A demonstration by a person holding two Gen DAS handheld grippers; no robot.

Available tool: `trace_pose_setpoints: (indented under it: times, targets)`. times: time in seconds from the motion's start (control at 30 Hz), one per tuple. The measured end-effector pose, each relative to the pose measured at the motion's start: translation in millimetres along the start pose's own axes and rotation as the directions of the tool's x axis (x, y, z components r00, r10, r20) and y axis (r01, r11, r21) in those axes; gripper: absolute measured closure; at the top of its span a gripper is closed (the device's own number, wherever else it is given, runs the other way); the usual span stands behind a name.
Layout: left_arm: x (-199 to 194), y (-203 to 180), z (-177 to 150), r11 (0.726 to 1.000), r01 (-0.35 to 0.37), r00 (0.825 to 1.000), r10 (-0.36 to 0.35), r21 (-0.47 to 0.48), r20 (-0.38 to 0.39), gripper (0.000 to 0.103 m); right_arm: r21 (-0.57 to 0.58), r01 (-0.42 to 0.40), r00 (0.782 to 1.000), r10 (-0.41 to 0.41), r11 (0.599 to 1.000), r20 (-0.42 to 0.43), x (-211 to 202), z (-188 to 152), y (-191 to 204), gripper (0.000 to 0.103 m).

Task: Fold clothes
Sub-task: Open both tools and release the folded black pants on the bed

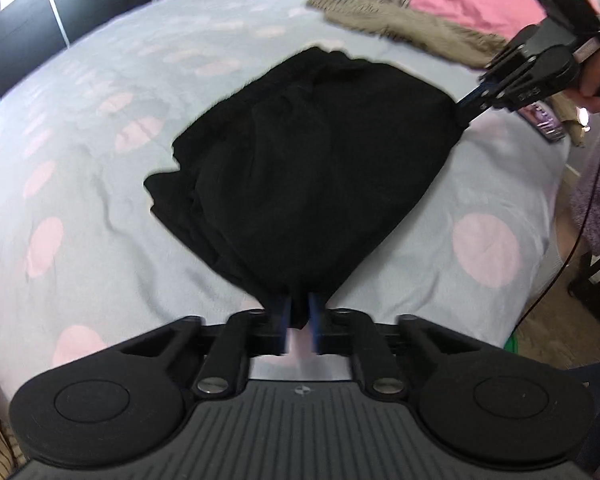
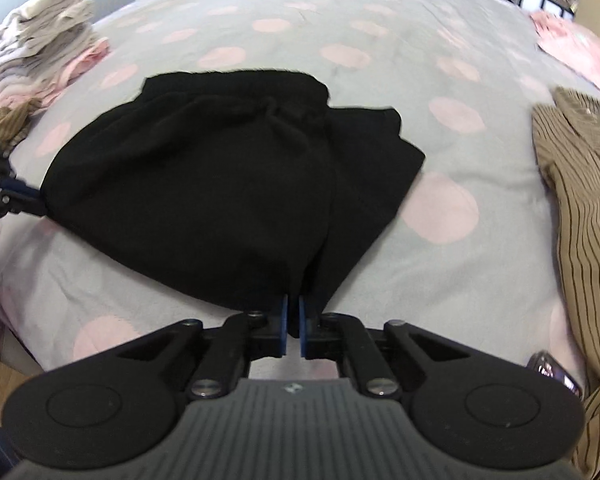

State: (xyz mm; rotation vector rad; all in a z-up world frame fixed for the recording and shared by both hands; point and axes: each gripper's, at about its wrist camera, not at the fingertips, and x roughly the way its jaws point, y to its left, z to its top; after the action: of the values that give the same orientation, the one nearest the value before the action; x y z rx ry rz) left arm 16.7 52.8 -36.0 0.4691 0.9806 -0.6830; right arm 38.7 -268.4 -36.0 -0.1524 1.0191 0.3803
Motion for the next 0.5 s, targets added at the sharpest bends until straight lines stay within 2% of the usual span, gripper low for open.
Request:
trace_pose_setpoints:
  times: [0.1,0.17,0.33,0.4,0.47,0.5]
  targets:
    - [12,6,-6,1.0,-0.017,0.996,0.015,-0.022,-0.093,0.103,0.043,0.054,0.998,-0.052,0.998,-0.037,7,-4,-4,0.097]
    - [14,11,-12,0.999,-0.04,0.991,0.035,-0.035,-0.127,0.103,0.076,0.101,0.994,-0.098,0.992,-0.049,9,-8,-9,0.097]
    - [-2,18,-19,0.993,-0.068,0.993,0.058,-0.093,-0.1,0.103,0.004,0.223,0.974,-0.223,0.975,0.044,-9,-15,10,0.092]
    - [-9,21,-21,0.988,-0.084,0.994,0.075,-0.129,-0.075,0.103,0.003,0.276,0.956,-0.275,0.961,0.1,-17,-14,23,0.078]
    - [-17,24,-18,0.979,-0.103,0.994,0.097,-0.174,-0.039,0.103,0.029,0.305,0.94,-0.306,0.952,0.153,-24,-13,33,0.076]
    - [-21,24,-17,0.973,-0.117,0.993,0.117,-0.198,-0.011,0.103,0.048,0.308,0.933,-0.312,0.95,0.179,-26,-13,38,0.068]
